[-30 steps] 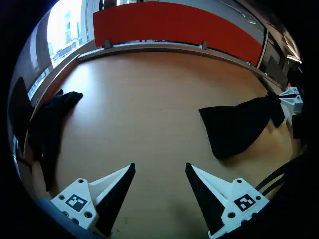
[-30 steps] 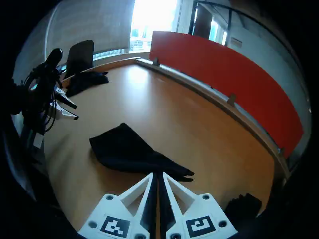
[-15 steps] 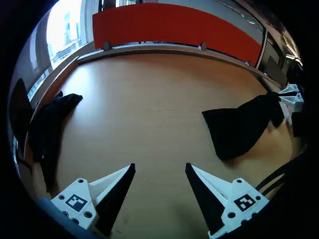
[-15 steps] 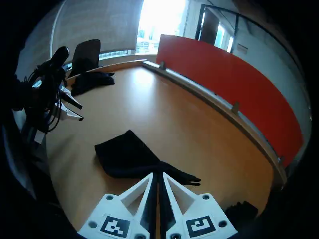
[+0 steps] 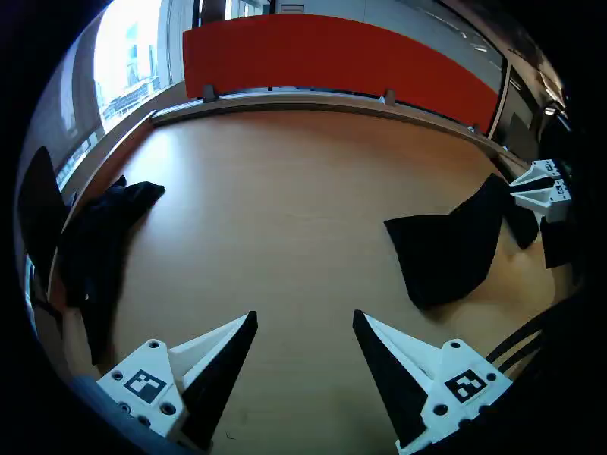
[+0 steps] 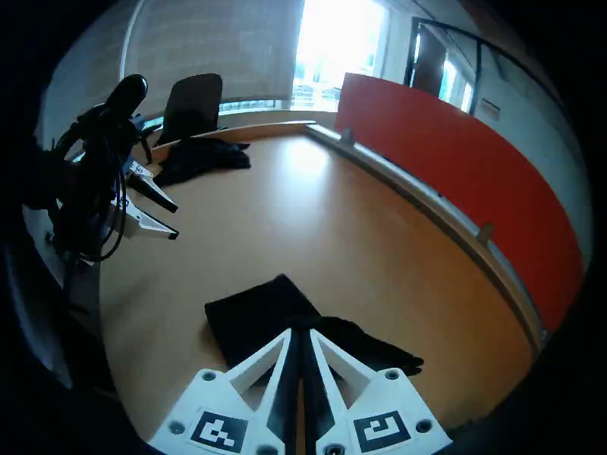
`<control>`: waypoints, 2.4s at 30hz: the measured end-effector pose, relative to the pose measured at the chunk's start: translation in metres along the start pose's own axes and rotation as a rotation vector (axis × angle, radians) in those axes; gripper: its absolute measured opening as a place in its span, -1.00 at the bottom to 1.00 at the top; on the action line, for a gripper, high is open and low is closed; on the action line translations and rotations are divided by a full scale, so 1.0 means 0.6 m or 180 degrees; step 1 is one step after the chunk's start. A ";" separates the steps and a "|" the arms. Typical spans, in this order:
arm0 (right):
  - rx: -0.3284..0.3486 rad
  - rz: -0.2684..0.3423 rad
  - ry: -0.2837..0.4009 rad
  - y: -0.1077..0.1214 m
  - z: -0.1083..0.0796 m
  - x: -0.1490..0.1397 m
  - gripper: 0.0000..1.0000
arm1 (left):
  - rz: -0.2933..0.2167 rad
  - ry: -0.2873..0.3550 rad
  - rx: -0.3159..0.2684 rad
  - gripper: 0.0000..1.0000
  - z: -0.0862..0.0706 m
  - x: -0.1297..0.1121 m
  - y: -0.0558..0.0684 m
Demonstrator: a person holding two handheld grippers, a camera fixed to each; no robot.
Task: Fold towel
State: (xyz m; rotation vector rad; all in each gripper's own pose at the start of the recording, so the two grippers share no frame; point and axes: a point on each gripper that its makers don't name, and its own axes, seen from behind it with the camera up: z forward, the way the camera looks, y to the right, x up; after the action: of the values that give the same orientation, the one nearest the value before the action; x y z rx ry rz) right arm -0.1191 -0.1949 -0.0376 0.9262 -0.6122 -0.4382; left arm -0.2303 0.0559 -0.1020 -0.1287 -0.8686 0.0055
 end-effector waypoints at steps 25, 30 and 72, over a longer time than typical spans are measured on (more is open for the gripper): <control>0.0341 0.0093 -0.0214 -0.076 0.071 -0.018 0.43 | -0.0139 0.0038 0.0098 0.87 -0.022 -0.013 -0.040; 0.0308 0.0126 -0.0225 -0.070 0.066 -0.025 0.43 | -0.0122 0.0038 0.0088 0.87 -0.021 -0.012 -0.035; 0.0204 0.0374 -0.0842 -0.104 0.059 -0.226 0.02 | -0.0077 0.0006 0.0057 0.87 -0.016 -0.016 -0.025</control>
State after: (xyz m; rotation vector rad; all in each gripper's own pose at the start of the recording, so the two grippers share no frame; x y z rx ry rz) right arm -0.2497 -0.1695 -0.1144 0.8945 -0.9215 -0.4408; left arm -0.2301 0.0396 -0.1140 -0.1013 -0.8680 -0.0094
